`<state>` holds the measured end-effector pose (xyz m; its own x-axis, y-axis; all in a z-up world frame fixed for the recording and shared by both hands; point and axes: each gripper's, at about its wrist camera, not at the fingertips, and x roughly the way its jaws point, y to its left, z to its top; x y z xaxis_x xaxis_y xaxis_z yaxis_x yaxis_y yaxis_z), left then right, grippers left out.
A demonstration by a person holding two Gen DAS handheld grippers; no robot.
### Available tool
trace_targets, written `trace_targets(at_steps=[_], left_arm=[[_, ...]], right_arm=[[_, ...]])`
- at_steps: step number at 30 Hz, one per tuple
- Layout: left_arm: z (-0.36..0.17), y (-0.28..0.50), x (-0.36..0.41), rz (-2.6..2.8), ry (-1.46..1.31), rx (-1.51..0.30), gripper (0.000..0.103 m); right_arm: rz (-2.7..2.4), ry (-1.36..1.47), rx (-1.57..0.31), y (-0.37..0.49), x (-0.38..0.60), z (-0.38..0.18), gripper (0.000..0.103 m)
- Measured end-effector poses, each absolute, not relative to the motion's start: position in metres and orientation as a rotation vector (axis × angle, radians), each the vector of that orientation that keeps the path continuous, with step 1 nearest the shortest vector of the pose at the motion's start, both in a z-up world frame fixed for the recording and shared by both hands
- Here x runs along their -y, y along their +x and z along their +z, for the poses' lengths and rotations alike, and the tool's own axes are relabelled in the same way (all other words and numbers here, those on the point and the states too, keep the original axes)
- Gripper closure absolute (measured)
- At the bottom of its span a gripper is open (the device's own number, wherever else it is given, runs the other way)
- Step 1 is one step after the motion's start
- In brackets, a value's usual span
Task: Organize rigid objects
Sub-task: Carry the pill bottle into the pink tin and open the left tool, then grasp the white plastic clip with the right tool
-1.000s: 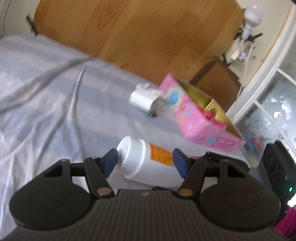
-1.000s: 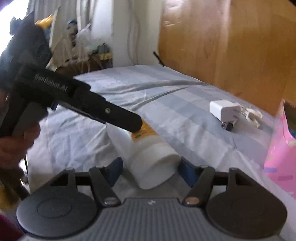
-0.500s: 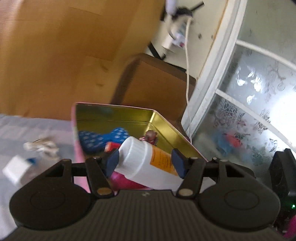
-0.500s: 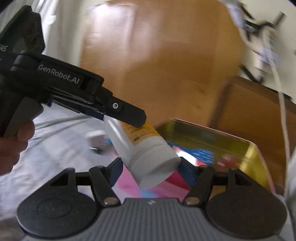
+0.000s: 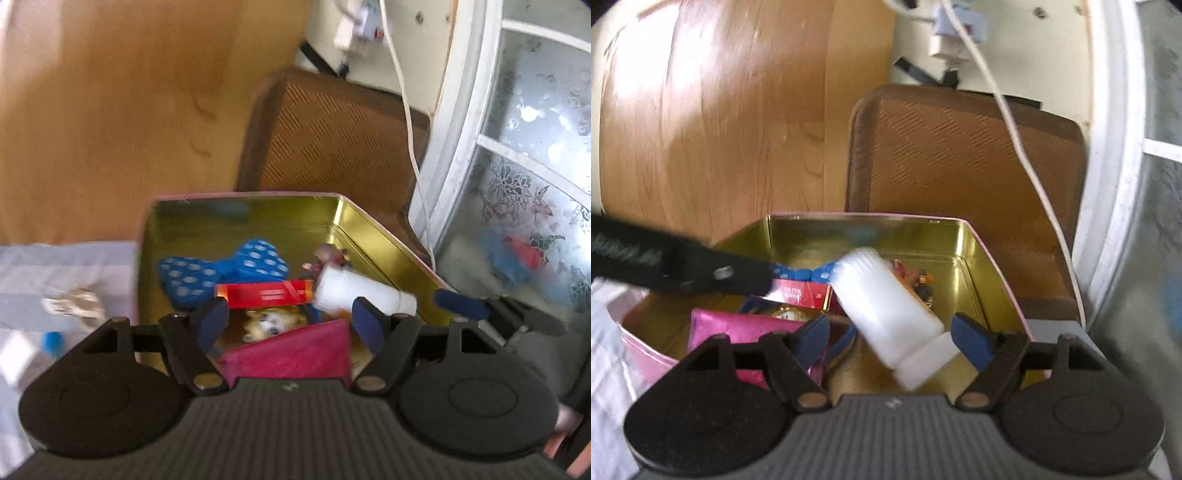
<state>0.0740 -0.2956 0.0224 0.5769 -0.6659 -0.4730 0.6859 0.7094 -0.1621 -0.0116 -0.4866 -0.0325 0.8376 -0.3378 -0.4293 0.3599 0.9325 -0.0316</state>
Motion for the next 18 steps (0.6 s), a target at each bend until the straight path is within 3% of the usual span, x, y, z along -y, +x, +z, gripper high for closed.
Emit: trace_targets(at_steps=[7,11,14,18], left_arm=[[0.007,0.056,0.177,-0.611,0.036,-0.459,0.027],[-0.012,0.073,0.119,-0.417,0.080,-0.506,0.027],[-0.028,0.086,0.083,-0.291,0.124,-0.510,0.027],[-0.043,0.102,0.059,-0.222,0.099,-0.546,0.027]], right_arm=[[-0.254,0.091,-0.335,-0.040,0.445,-0.007,0.028],[-0.088,0.068,-0.344,-0.023,0.394,0.002,0.031],[0.009,0.008,-0.389,0.010,0.352,0.006,0.039],[0.008,-0.171,-0.508,0.086,0.304,0.005,0.061]])
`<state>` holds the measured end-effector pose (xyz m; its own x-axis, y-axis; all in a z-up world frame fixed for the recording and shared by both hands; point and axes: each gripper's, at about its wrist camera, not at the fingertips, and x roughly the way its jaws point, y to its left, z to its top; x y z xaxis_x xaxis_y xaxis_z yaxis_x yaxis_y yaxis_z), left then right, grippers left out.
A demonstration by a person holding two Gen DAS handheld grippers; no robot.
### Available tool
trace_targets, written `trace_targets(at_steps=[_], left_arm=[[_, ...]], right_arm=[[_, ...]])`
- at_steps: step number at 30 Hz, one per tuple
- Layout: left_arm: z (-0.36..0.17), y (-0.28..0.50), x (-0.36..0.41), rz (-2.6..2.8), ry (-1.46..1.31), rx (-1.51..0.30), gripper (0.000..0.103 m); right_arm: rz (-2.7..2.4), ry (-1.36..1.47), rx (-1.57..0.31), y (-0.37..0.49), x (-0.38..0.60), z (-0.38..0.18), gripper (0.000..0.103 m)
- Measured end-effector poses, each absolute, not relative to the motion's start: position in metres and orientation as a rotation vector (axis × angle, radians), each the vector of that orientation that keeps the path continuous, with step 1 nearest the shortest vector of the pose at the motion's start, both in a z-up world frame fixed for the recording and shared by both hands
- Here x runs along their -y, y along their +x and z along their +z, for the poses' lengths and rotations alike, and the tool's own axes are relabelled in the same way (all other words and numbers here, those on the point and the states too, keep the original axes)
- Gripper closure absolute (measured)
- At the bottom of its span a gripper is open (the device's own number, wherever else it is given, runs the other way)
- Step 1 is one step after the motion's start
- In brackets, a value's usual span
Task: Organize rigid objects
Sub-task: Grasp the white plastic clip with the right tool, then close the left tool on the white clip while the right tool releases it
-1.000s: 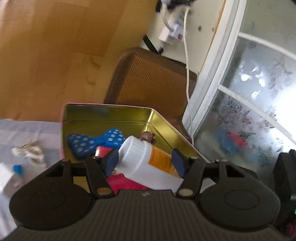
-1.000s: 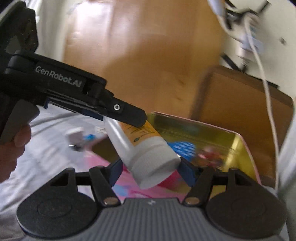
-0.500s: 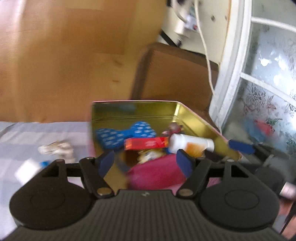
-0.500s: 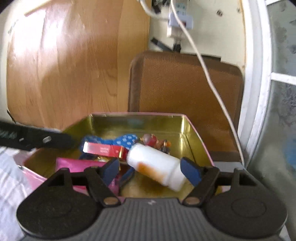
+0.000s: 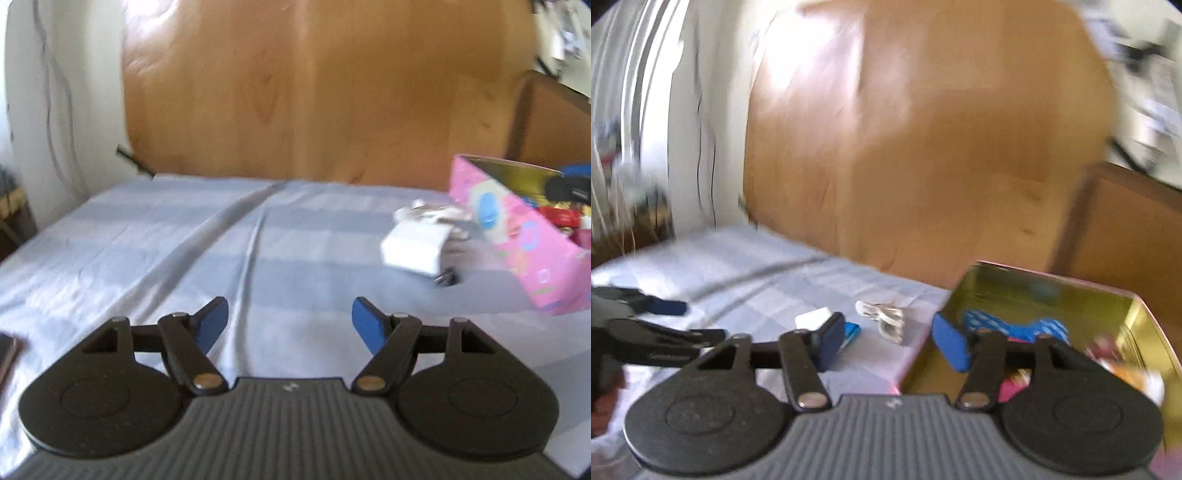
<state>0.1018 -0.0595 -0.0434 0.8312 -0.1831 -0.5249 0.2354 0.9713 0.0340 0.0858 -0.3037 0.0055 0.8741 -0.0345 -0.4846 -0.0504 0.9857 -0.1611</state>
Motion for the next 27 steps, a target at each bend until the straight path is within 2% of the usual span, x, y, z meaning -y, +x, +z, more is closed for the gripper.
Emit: trace_targets(at_steps=[3,8,11,12,13,14,17,18,21,24,27], left_arm=[[-0.055,0.108,0.052,-0.226,0.061,-0.590,0.029],[-0.054,0.117,0.040,-0.268,-0.067,-0.578,0.028],[-0.057,0.121,0.036,-0.277,-0.134,-0.581,0.028],[-0.057,0.122,0.034,-0.281,-0.150,-0.581,0.028],[-0.057,0.122,0.033,-0.283,-0.161,-0.579,0.028],[-0.058,0.122,0.034,-0.286,-0.167,-0.578,0.028],[-0.058,0.118,0.033,-0.293,-0.174,-0.571,0.028],[-0.059,0.117,0.032,-0.295,-0.178,-0.567,0.028],[-0.058,0.114,0.026,-0.310,-0.201,-0.547,0.028],[-0.057,0.110,0.017,-0.343,-0.248,-0.534,0.028],[-0.056,0.096,0.011,-0.443,-0.319,-0.568,0.030]], right_arm=[[-0.023,-0.303,-0.667,0.156,0.282,-0.008,0.067],[0.012,-0.321,-0.911,0.230,0.267,-0.032,0.067],[-0.021,-0.384,-0.980,0.256,0.258,-0.044,0.066],[-0.028,-0.394,-0.994,0.265,0.260,-0.047,0.062],[-0.022,-0.390,-1.010,0.270,0.262,-0.050,0.067],[-0.022,-0.390,-1.027,0.273,0.261,-0.054,0.068],[-0.024,-0.399,-0.991,0.265,0.259,-0.054,0.071],[-0.021,-0.381,-0.962,0.262,0.261,-0.049,0.075],[0.013,-0.316,-0.819,0.232,0.256,-0.019,0.075],[0.122,-0.269,-0.732,0.175,0.247,0.004,0.075],[0.230,-0.309,-0.704,0.105,0.235,0.001,0.074]])
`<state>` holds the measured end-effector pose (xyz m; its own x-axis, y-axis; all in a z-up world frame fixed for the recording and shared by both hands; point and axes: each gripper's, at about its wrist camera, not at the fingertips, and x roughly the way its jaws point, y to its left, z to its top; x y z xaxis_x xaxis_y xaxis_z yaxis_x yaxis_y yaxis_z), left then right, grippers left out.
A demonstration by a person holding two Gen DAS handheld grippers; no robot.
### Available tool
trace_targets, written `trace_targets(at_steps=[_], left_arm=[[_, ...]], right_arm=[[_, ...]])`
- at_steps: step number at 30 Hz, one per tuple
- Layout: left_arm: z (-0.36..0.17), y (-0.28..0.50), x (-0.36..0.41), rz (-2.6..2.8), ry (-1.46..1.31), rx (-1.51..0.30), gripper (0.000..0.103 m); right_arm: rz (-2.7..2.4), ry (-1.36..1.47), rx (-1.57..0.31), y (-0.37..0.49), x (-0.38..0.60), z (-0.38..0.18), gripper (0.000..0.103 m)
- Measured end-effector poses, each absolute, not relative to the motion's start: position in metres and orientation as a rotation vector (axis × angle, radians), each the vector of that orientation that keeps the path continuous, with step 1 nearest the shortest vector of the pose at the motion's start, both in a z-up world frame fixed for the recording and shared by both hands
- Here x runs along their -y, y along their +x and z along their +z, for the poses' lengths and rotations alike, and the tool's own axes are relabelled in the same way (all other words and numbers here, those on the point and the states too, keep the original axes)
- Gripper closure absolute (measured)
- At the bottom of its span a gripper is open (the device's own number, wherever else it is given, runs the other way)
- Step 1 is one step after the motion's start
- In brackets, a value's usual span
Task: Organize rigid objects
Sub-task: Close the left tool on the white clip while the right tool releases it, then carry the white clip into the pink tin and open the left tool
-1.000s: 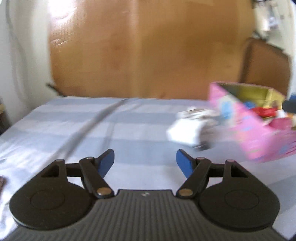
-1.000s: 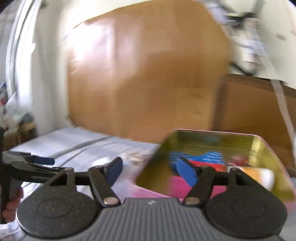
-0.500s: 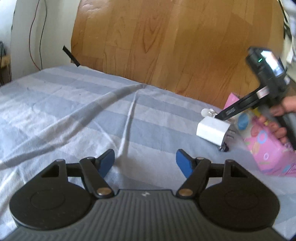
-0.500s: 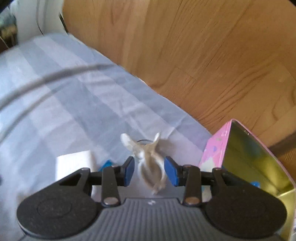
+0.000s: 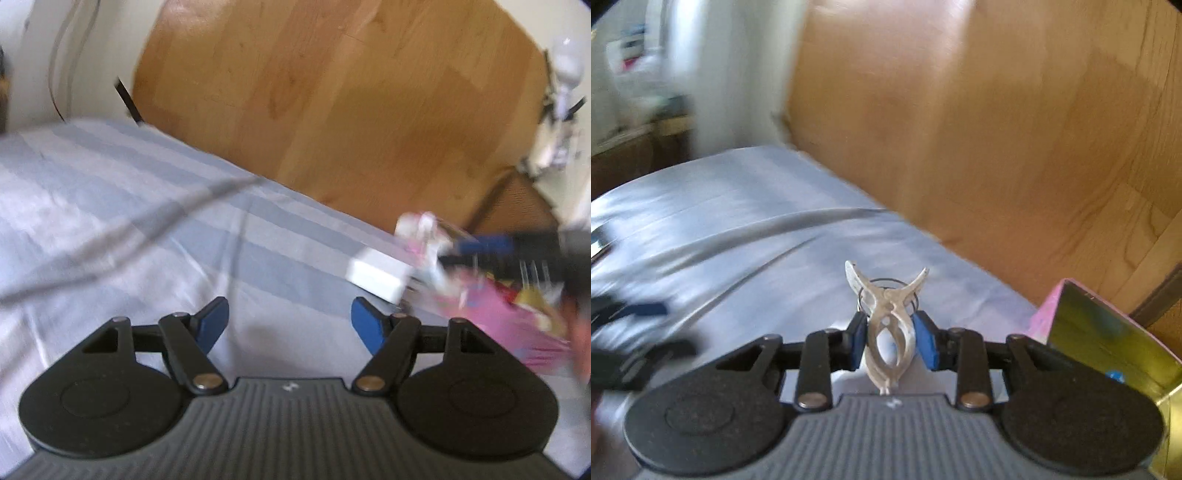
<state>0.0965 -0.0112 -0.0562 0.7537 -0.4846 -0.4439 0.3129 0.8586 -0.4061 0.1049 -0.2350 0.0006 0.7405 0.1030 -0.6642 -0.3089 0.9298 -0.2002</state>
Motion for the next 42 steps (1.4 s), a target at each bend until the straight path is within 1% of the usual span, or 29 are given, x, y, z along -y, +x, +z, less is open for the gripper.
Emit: trace_targets(at_steps=[4,7,8,9,10,11,12,13,14,15,17,18,21,22,25,29,34,38,42], left_arm=[[-0.052,0.068,0.024,-0.639,-0.357,-0.620,0.030],[-0.048,0.054,0.046,-0.806,-0.334,-0.676,0.030],[-0.047,0.051,0.055,-0.840,-0.307,-0.694,0.030],[-0.048,0.046,0.066,-0.864,-0.263,-0.713,0.035],[-0.049,0.043,0.074,-0.872,-0.229,-0.728,0.046],[-0.050,0.040,0.079,-0.874,-0.206,-0.743,0.049],[-0.052,0.037,0.081,-0.879,-0.202,-0.752,0.049],[-0.053,0.035,0.082,-0.887,-0.206,-0.760,0.050],[-0.055,0.034,0.083,-0.892,-0.204,-0.767,0.059],[-0.058,0.033,0.085,-0.895,-0.193,-0.776,0.064],[-0.057,0.033,0.085,-0.904,-0.209,-0.781,0.070],[-0.056,0.032,0.087,-0.903,-0.212,-0.785,0.070],[-0.050,0.022,0.098,-0.906,-0.183,-0.764,0.072],[-0.045,0.020,0.105,-0.909,-0.169,-0.755,0.076],[-0.026,0.017,0.135,-0.942,-0.119,-0.716,0.075],[0.005,0.027,0.187,-1.011,-0.066,-0.656,0.075],[0.040,0.048,0.254,-1.071,-0.005,-0.570,0.075],[0.049,0.064,0.291,-1.066,0.023,-0.548,0.075],[0.050,0.076,0.321,-1.039,0.082,-0.535,0.075]], right_arm=[[0.366,-0.359,-0.753,0.020,0.227,-0.032,0.074],[0.431,-0.385,-0.747,-0.020,0.227,-0.049,0.074],[0.414,-0.385,-0.731,-0.027,0.228,-0.052,0.074],[0.392,-0.376,-0.705,-0.035,0.232,-0.055,0.073],[0.385,-0.359,-0.691,-0.041,0.237,-0.056,0.065],[0.375,-0.334,-0.684,-0.047,0.242,-0.058,0.059],[0.359,-0.307,-0.675,-0.051,0.247,-0.059,0.050],[0.352,-0.274,-0.673,-0.056,0.253,-0.060,0.050],[0.354,-0.244,-0.679,-0.057,0.257,-0.061,0.050],[0.350,-0.215,-0.682,-0.058,0.261,-0.065,0.052],[0.353,-0.153,-0.671,-0.061,0.269,-0.069,0.058],[0.354,-0.129,-0.671,-0.064,0.268,-0.071,0.070],[0.341,-0.137,-0.644,-0.075,0.272,-0.070,0.071],[0.329,-0.135,-0.636,-0.078,0.273,-0.069,0.071],[0.273,-0.116,-0.600,-0.083,0.291,-0.062,0.072],[0.164,-0.112,-0.519,-0.092,0.329,-0.039,0.072],[0.029,-0.133,-0.434,-0.079,0.381,-0.009,0.072],[-0.042,-0.146,-0.415,-0.059,0.413,0.000,0.072],[-0.091,-0.145,-0.423,-0.037,0.439,-0.004,0.072]])
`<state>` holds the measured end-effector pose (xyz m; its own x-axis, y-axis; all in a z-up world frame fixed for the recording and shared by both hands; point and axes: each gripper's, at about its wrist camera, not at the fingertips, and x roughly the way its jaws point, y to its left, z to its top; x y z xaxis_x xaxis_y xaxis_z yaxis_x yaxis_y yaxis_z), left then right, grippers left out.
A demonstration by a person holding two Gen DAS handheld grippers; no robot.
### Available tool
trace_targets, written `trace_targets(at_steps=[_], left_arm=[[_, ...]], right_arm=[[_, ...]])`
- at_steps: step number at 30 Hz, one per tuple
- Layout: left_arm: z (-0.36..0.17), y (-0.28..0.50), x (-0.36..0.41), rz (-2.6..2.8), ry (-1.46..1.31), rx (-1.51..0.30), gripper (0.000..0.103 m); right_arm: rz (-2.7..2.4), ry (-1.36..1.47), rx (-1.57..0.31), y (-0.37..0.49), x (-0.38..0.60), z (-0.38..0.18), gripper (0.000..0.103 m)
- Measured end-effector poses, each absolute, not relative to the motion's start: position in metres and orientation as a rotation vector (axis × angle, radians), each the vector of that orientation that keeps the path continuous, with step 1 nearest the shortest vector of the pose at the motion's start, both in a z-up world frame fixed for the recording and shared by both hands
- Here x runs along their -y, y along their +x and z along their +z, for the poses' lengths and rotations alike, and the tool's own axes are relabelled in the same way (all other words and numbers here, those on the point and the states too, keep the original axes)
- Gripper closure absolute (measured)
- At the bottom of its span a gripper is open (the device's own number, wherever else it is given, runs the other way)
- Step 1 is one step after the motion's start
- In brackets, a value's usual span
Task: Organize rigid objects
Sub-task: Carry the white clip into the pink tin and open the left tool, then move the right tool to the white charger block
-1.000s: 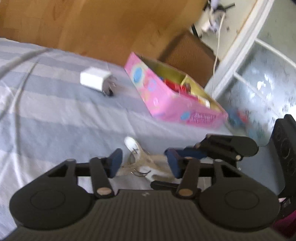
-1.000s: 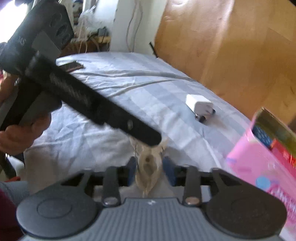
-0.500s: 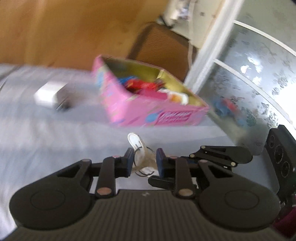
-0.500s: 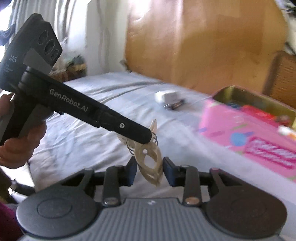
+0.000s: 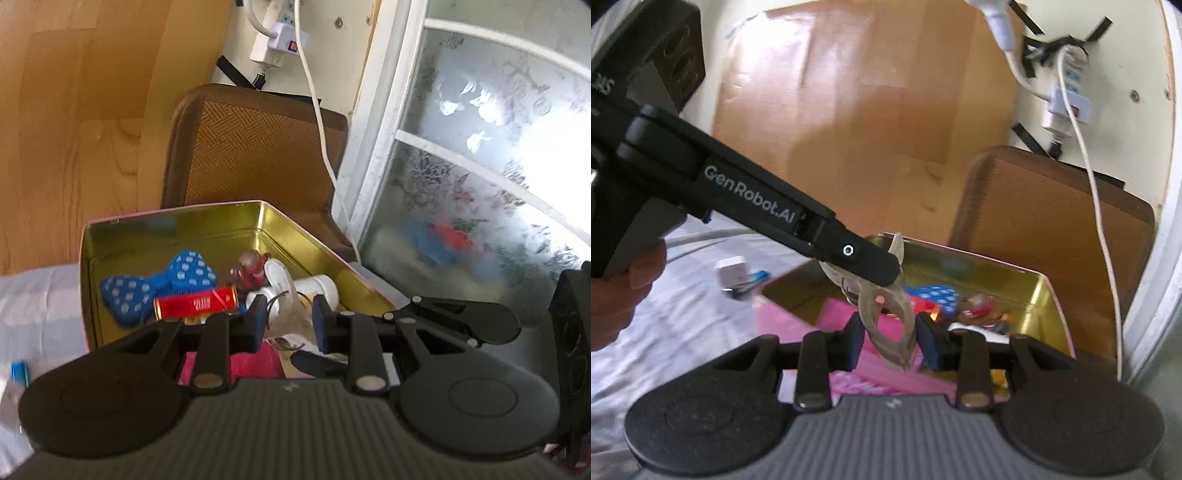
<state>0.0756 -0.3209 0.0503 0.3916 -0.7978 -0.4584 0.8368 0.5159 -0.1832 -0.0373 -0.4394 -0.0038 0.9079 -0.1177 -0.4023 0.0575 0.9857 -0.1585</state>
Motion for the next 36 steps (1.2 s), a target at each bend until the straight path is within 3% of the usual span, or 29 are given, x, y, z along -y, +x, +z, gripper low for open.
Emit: trace_targets(at_steps=[17,18,20,30,36], left_arm=[[0.045,0.122,0.366,-0.862,0.189,-0.507,0.074],[0.044,0.123,0.367,-0.838,0.201,-0.502,0.073],[0.043,0.124,0.369,-0.800,0.215,-0.504,0.058],[0.049,0.116,0.342,-0.704,0.190,-0.492,0.050],[0.054,0.090,0.273,-0.688,0.103,-0.472,0.047]], right_arm=[[-0.160,-0.145,-0.496,0.051,0.468,-0.026,0.071],[-0.173,-0.139,-0.499,0.056,0.469,-0.024,0.070],[-0.201,-0.117,-0.493,0.062,0.470,-0.025,0.067],[-0.240,0.029,-0.435,0.029,0.464,-0.022,0.067],[-0.218,0.093,-0.357,-0.009,0.440,-0.006,0.067]])
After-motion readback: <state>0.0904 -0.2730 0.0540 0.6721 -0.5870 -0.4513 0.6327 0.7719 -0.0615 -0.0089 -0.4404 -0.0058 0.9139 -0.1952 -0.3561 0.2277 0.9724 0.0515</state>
